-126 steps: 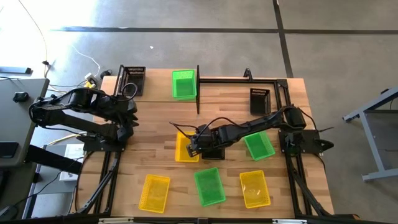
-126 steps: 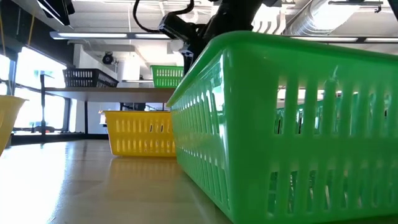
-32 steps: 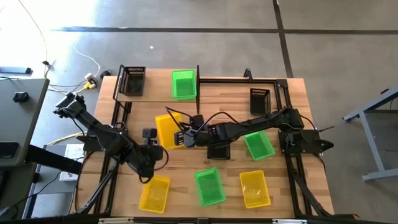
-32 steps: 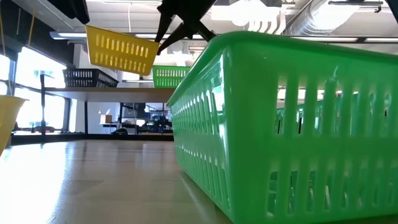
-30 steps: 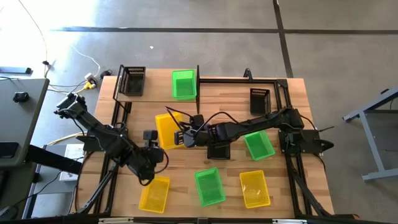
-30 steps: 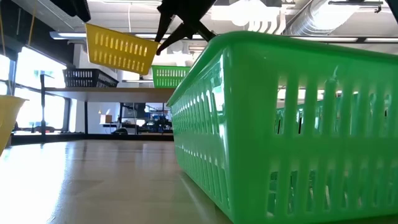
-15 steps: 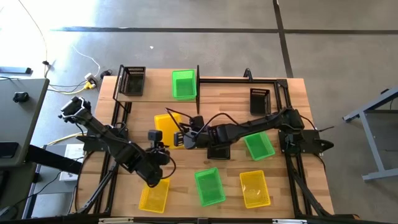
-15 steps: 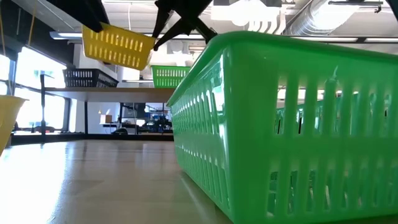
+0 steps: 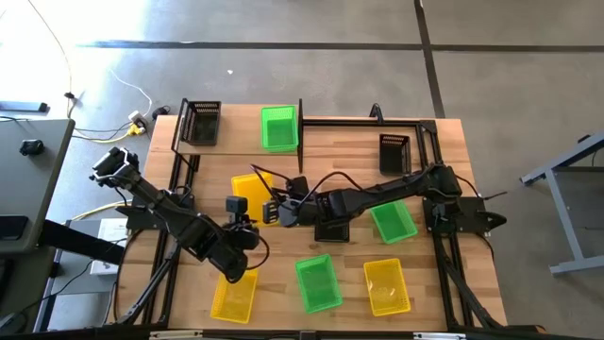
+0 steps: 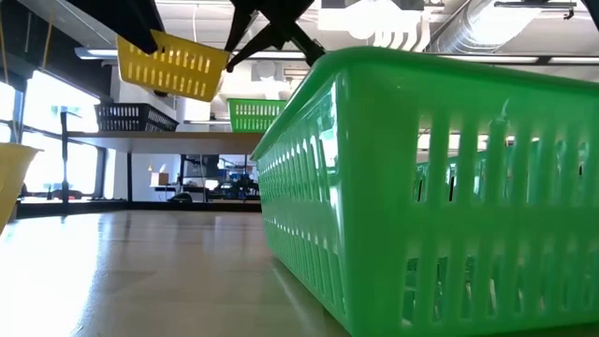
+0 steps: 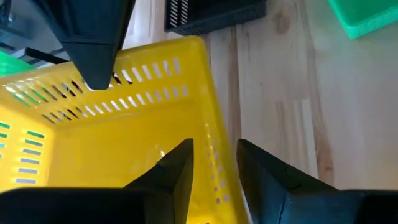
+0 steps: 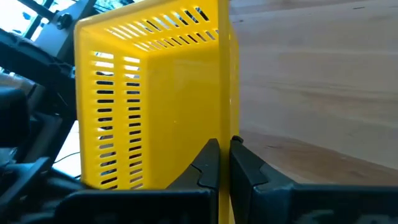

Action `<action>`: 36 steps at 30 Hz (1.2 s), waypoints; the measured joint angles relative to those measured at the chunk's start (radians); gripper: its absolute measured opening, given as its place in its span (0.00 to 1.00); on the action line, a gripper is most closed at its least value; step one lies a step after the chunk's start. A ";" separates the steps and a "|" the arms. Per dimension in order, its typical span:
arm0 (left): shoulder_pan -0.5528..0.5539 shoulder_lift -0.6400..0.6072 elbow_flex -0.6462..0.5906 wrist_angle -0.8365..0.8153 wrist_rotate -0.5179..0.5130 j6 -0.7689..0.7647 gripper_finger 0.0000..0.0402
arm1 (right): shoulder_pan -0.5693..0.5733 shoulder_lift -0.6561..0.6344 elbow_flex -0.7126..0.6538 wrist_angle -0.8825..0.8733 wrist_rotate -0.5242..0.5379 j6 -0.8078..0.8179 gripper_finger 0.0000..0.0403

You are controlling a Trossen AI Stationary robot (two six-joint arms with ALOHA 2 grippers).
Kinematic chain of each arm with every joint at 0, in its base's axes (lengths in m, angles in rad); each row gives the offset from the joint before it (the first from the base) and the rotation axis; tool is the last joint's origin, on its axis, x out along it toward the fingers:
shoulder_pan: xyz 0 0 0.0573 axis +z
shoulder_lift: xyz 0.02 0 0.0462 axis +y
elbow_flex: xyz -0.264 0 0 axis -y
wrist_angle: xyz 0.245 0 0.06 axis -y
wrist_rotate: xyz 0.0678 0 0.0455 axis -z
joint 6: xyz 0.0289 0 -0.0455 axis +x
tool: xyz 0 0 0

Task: Stack baskets on shelf by color
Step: Put the top yellow basket on the shelf

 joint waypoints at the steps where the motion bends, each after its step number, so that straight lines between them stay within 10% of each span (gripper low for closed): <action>1: 0.004 0.000 0.000 -0.005 0.000 0.000 0.26 | 0.002 0.000 0.000 0.003 0.000 -0.002 0.00; 9: 0.005 0.000 0.000 -0.037 0.033 0.000 0.02 | 0.008 0.000 0.000 0.000 -0.006 -0.041 0.00; 36: -0.024 -0.189 0.001 -0.217 -0.057 0.027 0.00 | -0.067 -0.140 0.000 -0.038 -0.171 -0.388 0.34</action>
